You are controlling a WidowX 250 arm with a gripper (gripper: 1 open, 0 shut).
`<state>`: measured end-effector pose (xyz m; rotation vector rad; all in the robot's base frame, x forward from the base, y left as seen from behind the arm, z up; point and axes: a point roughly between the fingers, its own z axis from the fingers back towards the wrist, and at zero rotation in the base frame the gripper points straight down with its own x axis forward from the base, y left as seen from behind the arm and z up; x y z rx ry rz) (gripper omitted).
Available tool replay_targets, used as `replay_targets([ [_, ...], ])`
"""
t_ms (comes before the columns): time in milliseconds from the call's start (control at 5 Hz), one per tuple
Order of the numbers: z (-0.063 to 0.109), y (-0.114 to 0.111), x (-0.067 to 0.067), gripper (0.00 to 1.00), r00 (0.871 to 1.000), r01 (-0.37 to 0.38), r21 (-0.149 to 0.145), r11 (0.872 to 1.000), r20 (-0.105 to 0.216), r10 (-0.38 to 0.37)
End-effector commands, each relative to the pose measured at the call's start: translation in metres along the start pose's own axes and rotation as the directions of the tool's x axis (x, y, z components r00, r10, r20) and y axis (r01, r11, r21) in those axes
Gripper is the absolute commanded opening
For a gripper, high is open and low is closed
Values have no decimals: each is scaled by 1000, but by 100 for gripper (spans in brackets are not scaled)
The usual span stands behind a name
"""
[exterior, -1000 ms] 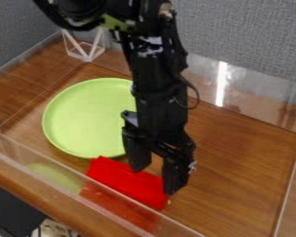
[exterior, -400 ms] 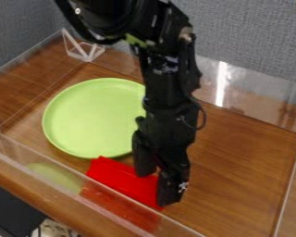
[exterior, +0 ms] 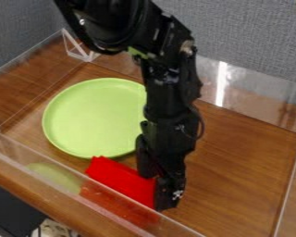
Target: Move the red object from the green plate to the table
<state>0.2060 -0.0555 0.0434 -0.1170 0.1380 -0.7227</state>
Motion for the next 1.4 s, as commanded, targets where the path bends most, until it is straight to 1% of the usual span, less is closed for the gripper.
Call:
replay_targets([
  [0,5,8,-4,100,1000,18,21,1000,21,-19],
  [200,-3,8,-2,0,1000,6,26,1000,30,-7],
  [400,-12,7,-2,100,999,-4,19,1000,34,3],
  [600,-14,11,-4,100,998,62,18,998,24,-63],
  [800,-14,14,-5,100,993,120,18,993,14,-120],
  [1000,-15,17,-7,100,983,182,12,983,2,-182],
  [1200,-17,9,-2,100,989,146,2,989,10,-146],
])
